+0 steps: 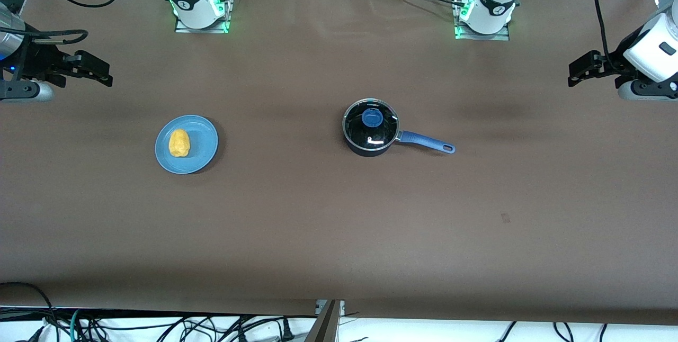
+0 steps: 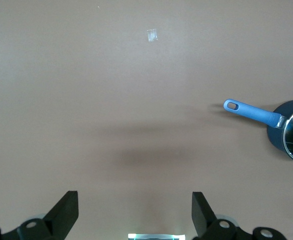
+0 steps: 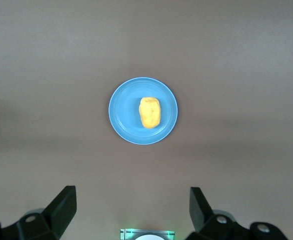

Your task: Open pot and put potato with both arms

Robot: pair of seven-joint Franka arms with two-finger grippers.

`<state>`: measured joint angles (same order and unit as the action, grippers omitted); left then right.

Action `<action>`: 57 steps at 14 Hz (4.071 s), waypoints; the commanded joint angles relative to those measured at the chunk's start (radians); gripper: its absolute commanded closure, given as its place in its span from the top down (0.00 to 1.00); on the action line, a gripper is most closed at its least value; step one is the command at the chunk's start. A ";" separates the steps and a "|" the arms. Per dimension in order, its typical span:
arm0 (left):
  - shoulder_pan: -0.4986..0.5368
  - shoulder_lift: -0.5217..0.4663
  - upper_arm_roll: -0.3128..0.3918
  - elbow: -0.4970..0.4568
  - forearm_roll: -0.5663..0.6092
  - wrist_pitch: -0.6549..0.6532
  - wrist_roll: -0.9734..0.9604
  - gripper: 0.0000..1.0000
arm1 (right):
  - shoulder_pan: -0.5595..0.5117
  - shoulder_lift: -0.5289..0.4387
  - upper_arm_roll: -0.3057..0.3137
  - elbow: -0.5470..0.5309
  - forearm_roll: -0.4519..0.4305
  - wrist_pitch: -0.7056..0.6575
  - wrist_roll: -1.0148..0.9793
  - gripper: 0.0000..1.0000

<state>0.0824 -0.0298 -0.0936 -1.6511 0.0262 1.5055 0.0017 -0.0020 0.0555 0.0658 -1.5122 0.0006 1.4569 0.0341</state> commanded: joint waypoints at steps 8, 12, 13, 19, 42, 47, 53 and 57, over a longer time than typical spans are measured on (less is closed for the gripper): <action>0.017 -0.006 -0.008 0.007 -0.057 -0.022 0.008 1.00 | -0.009 0.001 0.005 0.014 0.016 -0.003 -0.005 1.00; 0.019 0.014 0.000 0.014 -0.057 -0.019 0.003 1.00 | -0.010 0.003 0.003 0.014 0.015 -0.001 -0.013 1.00; 0.019 0.014 0.000 0.016 -0.057 -0.019 0.001 1.00 | -0.010 0.001 0.003 0.014 0.015 -0.001 -0.013 1.00; -0.006 0.034 -0.055 0.065 -0.060 -0.019 -0.135 1.00 | -0.012 0.061 0.002 0.014 0.004 0.003 0.000 1.00; -0.185 0.388 -0.505 -0.210 0.134 0.659 -0.936 1.00 | -0.006 0.394 0.005 -0.361 -0.027 0.669 0.010 1.00; -0.214 0.479 -0.503 -0.210 0.149 0.749 -0.967 1.00 | -0.007 0.405 0.003 -0.431 -0.027 0.730 0.010 1.00; -0.236 0.521 -0.500 -0.208 0.192 0.769 -0.992 1.00 | -0.010 0.409 0.003 -0.509 -0.027 0.830 0.007 1.00; -0.250 0.542 -0.497 -0.208 0.201 0.769 -1.000 0.99 | -0.032 0.423 0.002 -0.510 -0.027 0.835 -0.010 0.99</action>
<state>-0.1505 0.4870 -0.6009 -1.8834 0.1907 2.2760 -0.9747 -0.0168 0.4800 0.0609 -2.0049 -0.0188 2.2687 0.0345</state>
